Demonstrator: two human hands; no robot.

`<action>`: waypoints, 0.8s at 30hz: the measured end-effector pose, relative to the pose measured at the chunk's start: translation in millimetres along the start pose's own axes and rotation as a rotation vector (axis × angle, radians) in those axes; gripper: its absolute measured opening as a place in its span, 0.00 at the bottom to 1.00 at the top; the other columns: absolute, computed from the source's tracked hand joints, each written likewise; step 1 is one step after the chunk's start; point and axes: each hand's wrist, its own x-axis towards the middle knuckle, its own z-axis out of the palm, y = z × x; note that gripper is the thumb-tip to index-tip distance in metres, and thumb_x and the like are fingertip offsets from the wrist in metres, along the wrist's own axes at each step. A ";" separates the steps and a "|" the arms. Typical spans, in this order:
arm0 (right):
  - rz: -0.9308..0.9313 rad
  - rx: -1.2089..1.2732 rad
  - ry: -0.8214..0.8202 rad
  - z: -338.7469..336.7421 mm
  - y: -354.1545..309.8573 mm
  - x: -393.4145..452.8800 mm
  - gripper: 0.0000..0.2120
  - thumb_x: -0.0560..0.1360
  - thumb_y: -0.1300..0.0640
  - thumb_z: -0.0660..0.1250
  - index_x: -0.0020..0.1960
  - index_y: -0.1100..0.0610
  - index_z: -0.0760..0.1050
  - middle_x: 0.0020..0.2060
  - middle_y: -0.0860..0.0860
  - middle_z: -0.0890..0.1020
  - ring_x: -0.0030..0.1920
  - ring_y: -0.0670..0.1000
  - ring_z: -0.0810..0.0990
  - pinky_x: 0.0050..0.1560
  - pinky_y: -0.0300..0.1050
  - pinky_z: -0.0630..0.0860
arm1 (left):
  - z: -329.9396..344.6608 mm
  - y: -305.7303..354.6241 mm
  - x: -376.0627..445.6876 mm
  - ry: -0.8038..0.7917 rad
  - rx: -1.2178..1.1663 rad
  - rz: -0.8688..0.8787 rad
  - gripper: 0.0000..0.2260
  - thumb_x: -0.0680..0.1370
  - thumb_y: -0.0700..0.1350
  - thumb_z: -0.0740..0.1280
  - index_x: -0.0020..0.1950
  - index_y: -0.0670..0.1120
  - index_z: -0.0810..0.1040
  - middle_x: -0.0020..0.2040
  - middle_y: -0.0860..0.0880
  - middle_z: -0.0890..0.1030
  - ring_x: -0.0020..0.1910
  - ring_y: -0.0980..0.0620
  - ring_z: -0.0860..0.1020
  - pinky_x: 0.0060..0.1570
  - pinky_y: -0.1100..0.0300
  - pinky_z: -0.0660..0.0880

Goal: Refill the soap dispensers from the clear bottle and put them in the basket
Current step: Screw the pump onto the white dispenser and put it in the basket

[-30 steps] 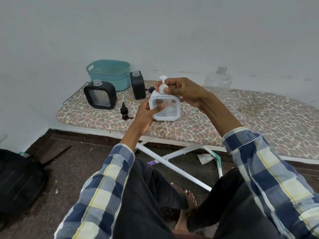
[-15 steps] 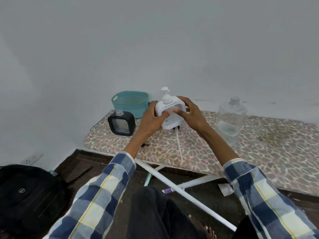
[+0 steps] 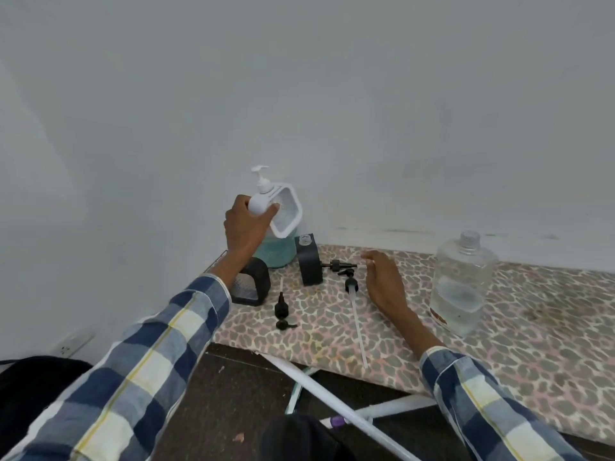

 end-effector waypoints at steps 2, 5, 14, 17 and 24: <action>0.009 -0.087 -0.039 8.2 7.0 3.2 0.15 0.88 0.58 0.55 0.66 0.58 0.78 0.65 0.58 0.81 0.65 0.61 0.76 0.65 0.57 0.74 | -2.8 -8.0 15.4 0.060 -0.031 -0.058 0.25 0.76 0.61 0.76 0.63 0.45 0.76 0.57 0.47 0.83 0.55 0.43 0.82 0.53 0.51 0.77; -0.001 -0.281 -0.097 20.9 4.4 10.7 0.15 0.86 0.57 0.56 0.66 0.59 0.78 0.64 0.59 0.80 0.64 0.63 0.74 0.62 0.59 0.75 | -3.3 -18.7 35.2 0.102 -0.051 -0.137 0.27 0.77 0.59 0.75 0.67 0.43 0.75 0.61 0.44 0.82 0.58 0.41 0.81 0.55 0.52 0.75; -0.071 -0.438 -0.078 35.9 20.6 20.4 0.25 0.84 0.51 0.45 0.62 0.57 0.79 0.58 0.56 0.82 0.57 0.61 0.76 0.55 0.58 0.76 | 14.2 -65.0 74.2 0.031 0.056 -0.293 0.31 0.73 0.56 0.77 0.69 0.42 0.73 0.64 0.42 0.81 0.62 0.39 0.81 0.60 0.47 0.79; -0.047 -0.385 -0.046 40.3 24.2 22.6 0.24 0.86 0.49 0.45 0.60 0.56 0.79 0.57 0.55 0.81 0.56 0.59 0.74 0.55 0.57 0.74 | 22.3 -70.7 82.0 0.019 0.117 -0.289 0.32 0.75 0.55 0.77 0.70 0.39 0.71 0.67 0.40 0.79 0.64 0.37 0.80 0.61 0.46 0.77; -0.056 -0.387 -0.029 39.7 23.1 21.1 0.19 0.88 0.52 0.52 0.59 0.58 0.80 0.55 0.57 0.82 0.56 0.61 0.75 0.55 0.57 0.74 | 34.4 -93.9 91.6 -0.054 0.225 -0.305 0.31 0.79 0.51 0.75 0.73 0.37 0.65 0.71 0.37 0.75 0.70 0.33 0.76 0.67 0.43 0.74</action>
